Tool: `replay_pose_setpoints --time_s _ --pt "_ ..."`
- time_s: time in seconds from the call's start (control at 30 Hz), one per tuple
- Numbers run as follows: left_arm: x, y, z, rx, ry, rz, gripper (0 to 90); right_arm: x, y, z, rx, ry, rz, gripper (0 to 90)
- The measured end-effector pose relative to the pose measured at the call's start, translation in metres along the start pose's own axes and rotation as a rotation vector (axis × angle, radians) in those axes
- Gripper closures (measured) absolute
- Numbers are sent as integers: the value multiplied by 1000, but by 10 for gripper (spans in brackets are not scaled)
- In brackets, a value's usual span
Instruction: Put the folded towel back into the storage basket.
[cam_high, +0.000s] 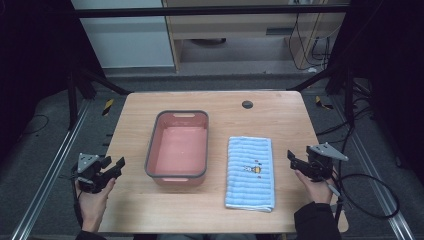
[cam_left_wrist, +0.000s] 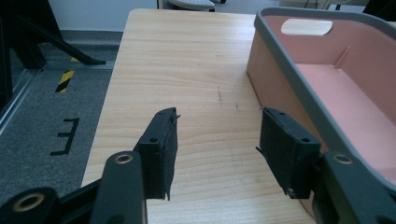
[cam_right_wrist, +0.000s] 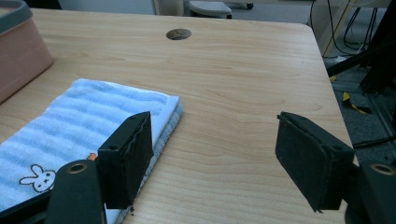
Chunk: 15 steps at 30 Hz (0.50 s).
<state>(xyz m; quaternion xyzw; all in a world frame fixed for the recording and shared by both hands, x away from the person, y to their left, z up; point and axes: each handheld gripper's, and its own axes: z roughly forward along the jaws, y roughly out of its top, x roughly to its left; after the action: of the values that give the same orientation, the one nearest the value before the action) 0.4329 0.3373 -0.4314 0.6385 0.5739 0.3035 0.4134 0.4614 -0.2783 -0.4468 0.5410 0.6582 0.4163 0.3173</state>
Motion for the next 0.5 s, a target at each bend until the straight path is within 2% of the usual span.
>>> replay_pose_setpoints --time_s 0.13,0.27,0.37,0.5 --pt "-5 6 -8 -33 -3 14 434 4 2 -1 3 22 -24 275" --pt "-12 13 -17 -69 -31 22 430 10 7 -2 -6 45 -30 277" --pt "-18 16 -21 -85 -50 29 410 11 10 -5 -13 53 -17 276" --pt "-27 20 -24 -88 -70 45 386 11 13 -8 -33 60 -24 267"
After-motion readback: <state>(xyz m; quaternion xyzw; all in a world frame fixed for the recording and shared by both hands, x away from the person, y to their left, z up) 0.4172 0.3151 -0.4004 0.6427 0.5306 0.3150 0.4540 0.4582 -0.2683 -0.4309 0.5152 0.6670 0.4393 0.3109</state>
